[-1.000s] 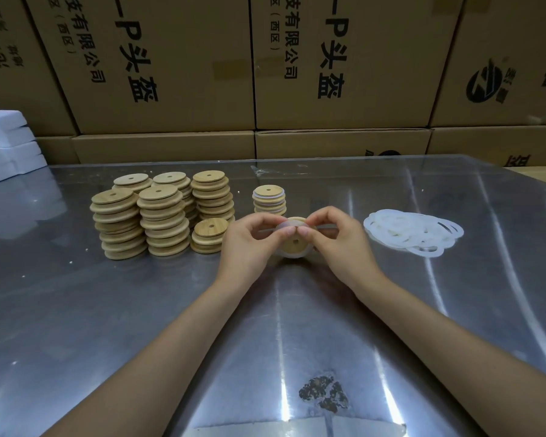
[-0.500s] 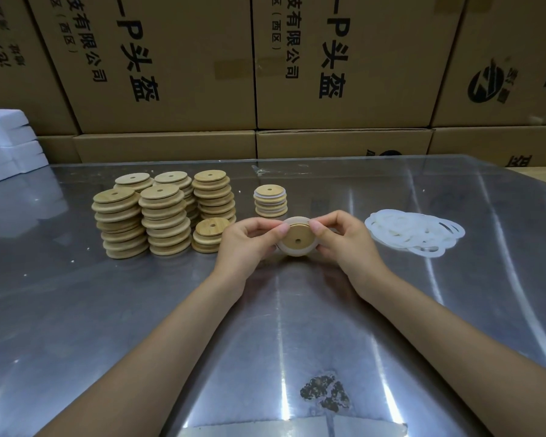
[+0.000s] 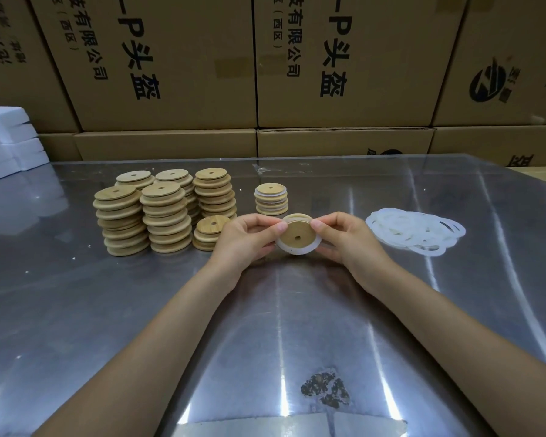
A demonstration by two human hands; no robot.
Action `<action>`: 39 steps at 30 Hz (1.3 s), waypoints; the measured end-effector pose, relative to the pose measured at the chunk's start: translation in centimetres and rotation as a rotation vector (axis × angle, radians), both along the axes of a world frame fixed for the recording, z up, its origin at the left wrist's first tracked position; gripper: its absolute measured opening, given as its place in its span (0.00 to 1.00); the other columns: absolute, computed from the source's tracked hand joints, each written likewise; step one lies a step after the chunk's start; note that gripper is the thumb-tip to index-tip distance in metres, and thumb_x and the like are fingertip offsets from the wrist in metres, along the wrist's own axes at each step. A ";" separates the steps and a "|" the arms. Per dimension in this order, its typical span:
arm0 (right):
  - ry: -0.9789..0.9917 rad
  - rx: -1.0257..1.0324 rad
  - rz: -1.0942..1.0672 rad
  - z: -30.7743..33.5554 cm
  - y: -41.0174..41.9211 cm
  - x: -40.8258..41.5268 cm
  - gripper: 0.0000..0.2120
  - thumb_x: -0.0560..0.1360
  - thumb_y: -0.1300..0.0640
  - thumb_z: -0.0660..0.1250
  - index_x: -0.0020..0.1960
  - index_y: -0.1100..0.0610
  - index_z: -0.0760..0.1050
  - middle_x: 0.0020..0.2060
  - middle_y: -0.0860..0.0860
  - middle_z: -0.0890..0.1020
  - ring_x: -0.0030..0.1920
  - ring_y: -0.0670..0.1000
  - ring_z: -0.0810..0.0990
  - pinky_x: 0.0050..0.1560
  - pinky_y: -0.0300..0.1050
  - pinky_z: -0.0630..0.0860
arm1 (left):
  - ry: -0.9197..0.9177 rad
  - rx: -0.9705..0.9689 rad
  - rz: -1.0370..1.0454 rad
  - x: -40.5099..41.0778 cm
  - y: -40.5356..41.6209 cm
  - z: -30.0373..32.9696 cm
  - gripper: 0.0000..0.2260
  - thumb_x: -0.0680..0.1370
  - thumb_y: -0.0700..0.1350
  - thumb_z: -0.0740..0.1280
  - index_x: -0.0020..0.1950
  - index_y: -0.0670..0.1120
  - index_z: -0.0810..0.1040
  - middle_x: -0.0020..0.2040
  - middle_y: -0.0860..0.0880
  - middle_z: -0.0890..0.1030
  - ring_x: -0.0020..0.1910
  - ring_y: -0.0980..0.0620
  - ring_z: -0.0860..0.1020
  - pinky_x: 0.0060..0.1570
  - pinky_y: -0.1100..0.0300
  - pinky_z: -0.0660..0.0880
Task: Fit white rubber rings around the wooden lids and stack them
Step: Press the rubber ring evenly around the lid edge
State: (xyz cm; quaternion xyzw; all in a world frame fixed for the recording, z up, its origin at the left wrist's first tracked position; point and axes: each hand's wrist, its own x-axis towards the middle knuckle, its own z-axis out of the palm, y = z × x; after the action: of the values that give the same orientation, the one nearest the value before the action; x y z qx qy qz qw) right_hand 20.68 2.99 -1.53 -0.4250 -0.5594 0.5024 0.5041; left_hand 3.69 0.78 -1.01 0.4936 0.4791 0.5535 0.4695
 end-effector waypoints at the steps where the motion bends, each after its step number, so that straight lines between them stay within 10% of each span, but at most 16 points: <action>1: -0.018 -0.005 0.011 0.0 0.0 0.2 0.04 0.76 0.58 0.67 0.43 0.56 0.77 0.43 0.51 0.82 0.45 0.45 0.81 0.45 0.38 0.81 | 0.031 0.013 0.002 -0.1 0.0 0.0 0.02 0.74 0.41 0.71 0.46 0.45 0.80 0.46 0.46 0.84 0.45 0.55 0.82 0.45 0.65 0.80; 9: -0.081 0.064 0.012 -0.2 0.4 0.8 0.05 0.74 0.58 0.70 0.41 0.56 0.76 0.36 0.49 0.84 0.39 0.45 0.83 0.45 0.42 0.81 | 0.182 0.127 -0.079 -0.6 0.2 0.0 0.11 0.73 0.38 0.71 0.54 0.47 0.77 0.44 0.48 0.84 0.39 0.61 0.81 0.37 0.68 0.76; 22: -0.306 0.366 -0.074 -0.3 0.4 0.9 0.05 0.70 0.59 0.74 0.39 0.51 0.79 0.39 0.49 0.85 0.43 0.47 0.83 0.49 0.48 0.79 | 0.797 0.351 -0.040 -1.0 0.3 -0.3 0.10 0.73 0.41 0.73 0.53 0.47 0.81 0.46 0.53 0.84 0.46 0.59 0.81 0.51 0.62 0.77; 39: 0.139 0.019 0.050 1.0 -0.5 0.9 0.03 0.75 0.58 0.68 0.44 0.57 0.79 0.39 0.49 0.85 0.42 0.44 0.83 0.45 0.36 0.80 | 0.182 0.130 -0.142 -0.2 -0.1 0.0 0.07 0.74 0.37 0.70 0.48 0.48 0.80 0.38 0.52 0.85 0.38 0.59 0.82 0.38 0.67 0.77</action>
State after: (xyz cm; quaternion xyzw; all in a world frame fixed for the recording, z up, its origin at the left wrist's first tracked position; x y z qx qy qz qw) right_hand 21.58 2.53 -0.54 -0.3701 -0.5383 0.5379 0.5328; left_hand 3.50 0.71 -1.05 0.6039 0.4468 0.5015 0.4291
